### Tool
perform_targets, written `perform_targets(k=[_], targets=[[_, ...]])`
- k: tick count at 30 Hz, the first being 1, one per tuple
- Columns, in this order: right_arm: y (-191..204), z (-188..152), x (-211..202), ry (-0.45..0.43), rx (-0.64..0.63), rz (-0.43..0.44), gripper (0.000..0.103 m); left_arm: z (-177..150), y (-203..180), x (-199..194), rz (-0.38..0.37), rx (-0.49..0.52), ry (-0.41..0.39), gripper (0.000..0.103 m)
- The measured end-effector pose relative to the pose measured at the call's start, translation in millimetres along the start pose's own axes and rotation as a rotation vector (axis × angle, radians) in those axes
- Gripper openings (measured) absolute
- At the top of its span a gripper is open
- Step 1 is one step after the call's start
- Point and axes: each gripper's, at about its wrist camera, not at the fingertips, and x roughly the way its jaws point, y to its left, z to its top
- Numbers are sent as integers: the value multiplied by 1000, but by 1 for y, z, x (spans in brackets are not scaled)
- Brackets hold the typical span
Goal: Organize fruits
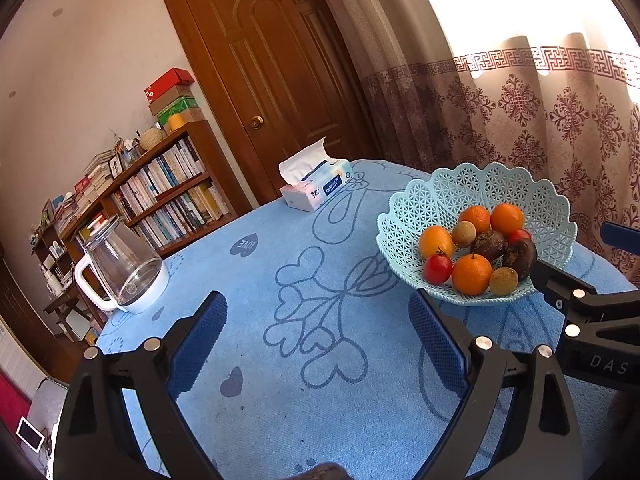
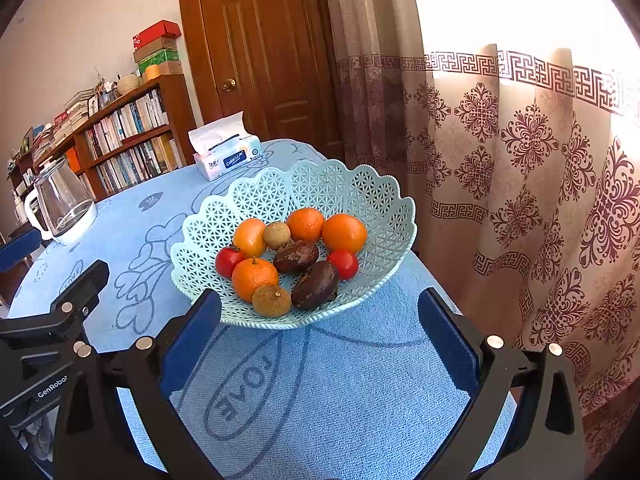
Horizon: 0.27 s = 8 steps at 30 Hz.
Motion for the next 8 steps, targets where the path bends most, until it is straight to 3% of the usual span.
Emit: perform_targets(k=[8], targets=[[0, 0, 1, -1, -2, 1, 100, -11, 12, 4, -5, -39, 50, 92]])
